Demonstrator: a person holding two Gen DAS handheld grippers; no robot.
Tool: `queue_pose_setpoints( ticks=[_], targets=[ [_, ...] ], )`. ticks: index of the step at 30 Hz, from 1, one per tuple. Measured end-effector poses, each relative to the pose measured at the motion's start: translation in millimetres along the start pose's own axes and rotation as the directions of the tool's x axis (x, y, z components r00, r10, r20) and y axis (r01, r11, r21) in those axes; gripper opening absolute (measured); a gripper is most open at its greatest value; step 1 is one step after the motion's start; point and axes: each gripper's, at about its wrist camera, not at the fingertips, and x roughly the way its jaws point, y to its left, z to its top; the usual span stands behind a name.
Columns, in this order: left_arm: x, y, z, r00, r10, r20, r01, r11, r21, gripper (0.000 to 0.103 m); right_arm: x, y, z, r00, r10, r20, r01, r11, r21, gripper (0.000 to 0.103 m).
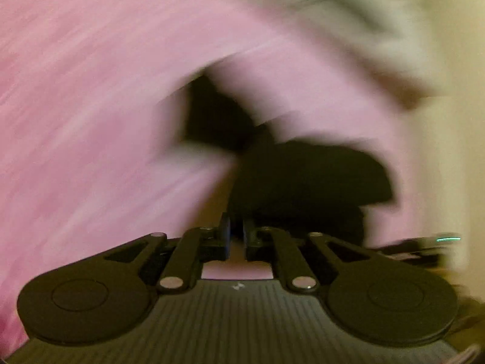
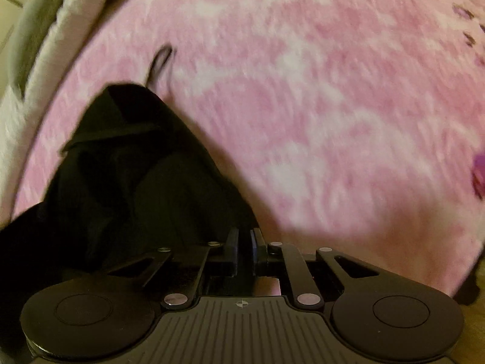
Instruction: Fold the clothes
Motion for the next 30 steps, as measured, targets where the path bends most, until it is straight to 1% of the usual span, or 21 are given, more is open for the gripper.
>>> queue_pose_setpoints(
  ticks=[1,2,5,6,7,8,9,11,13,14,16,18,20,23,25,26,27,28,29,30],
  targets=[
    [-3,19,-15,0.997,0.081,-0.019,-0.082,0.995,-0.054,0.0,0,-2,-8,1.0,-0.012,-0.019,0.012,1.0,-0.014,0.01],
    [-6,27,-22,0.993,0.118,-0.025,-0.12,0.989,-0.084,0.0,-1,-4,-17,0.999,-0.022,-0.036,0.021,0.999,-0.031,0.011],
    [-13,5,-19,0.993,0.115,0.016,-0.114,0.993,-0.025,0.002,-4,-12,-41,0.998,-0.035,-0.061,0.031,0.997,-0.068,0.014],
    [-15,-4,-17,0.993,0.113,0.03,-0.113,0.994,0.001,0.007,-5,-14,-48,0.997,-0.04,-0.066,0.035,0.997,-0.074,0.017],
    [-12,-22,-14,0.993,0.109,0.044,-0.112,0.991,0.067,0.014,-6,-16,-52,0.997,-0.043,-0.071,0.037,0.996,-0.076,0.02],
    [-6,-44,-11,0.993,0.105,0.055,-0.111,0.986,0.123,0.028,-7,-17,-55,0.996,-0.045,-0.075,0.039,0.996,-0.075,0.022],
    [0,-65,-9,0.993,0.099,0.066,-0.11,0.978,0.178,0.033,-9,-18,-55,0.996,-0.045,-0.074,0.039,0.996,-0.078,0.024],
    [16,-104,-11,0.995,0.065,0.07,-0.081,0.96,0.267,0.034,-15,-16,-53,0.997,-0.044,-0.061,0.038,0.995,-0.093,0.027],
    [43,-140,-16,0.997,0.059,0.047,-0.071,0.939,0.338,0.036,-23,-13,-47,0.999,-0.037,-0.031,0.033,0.991,-0.128,0.031],
    [59,-159,-18,0.997,0.073,0.036,-0.081,0.921,0.381,0.036,-27,-10,-43,0.999,-0.037,-0.013,0.034,0.988,-0.149,0.032],
    [87,-193,-25,0.994,0.103,0.022,-0.102,0.88,0.464,0.036,-35,-8,-35,0.999,-0.044,0.016,0.046,0.979,-0.2,0.037],
    [116,-227,-30,0.989,0.146,0.031,-0.14,0.829,0.541,0.036,-40,-12,-27,0.998,-0.053,0.024,0.057,0.969,-0.24,0.039],
    [136,-250,-31,0.982,0.181,0.049,-0.176,0.798,0.577,0.037,-42,-19,-18,0.998,-0.058,0.018,0.061,0.962,-0.268,0.04],
    [165,-281,-29,0.969,0.233,0.087,-0.238,0.772,0.59,0.039,-41,-32,-2,0.998,-0.066,0.006,0.065,0.96,-0.272,0.04],
    [187,-296,-25,0.952,0.289,0.101,-0.291,0.752,0.591,0.039,-38,-39,7,0.998,-0.063,-0.002,0.06,0.962,-0.267,0.041],
    [197,-296,-23,0.942,0.32,0.105,-0.317,0.74,0.593,0.039,-36,-40,11,0.998,-0.062,-0.007,0.058,0.962,-0.266,0.041],
    [198,-294,-21,0.935,0.337,0.113,-0.336,0.735,0.59,0.035,-33,-40,14,0.998,-0.061,-0.016,0.055,0.962,-0.267,0.041],
    [200,-291,-19,0.927,0.353,0.122,-0.355,0.729,0.586,0.027,-30,-39,17,0.998,-0.059,-0.023,0.051,0.961,-0.273,0.041],
    [202,-289,-17,0.92,0.37,0.131,-0.374,0.722,0.582,0.002,-28,-36,19,0.998,-0.055,-0.028,0.045,0.958,-0.282,0.041],
    [201,-286,-14,0.914,0.381,0.139,-0.388,0.721,0.574,0.003,-26,-34,21,0.998,-0.05,-0.033,0.039,0.956,-0.291,0.041]
  ],
)
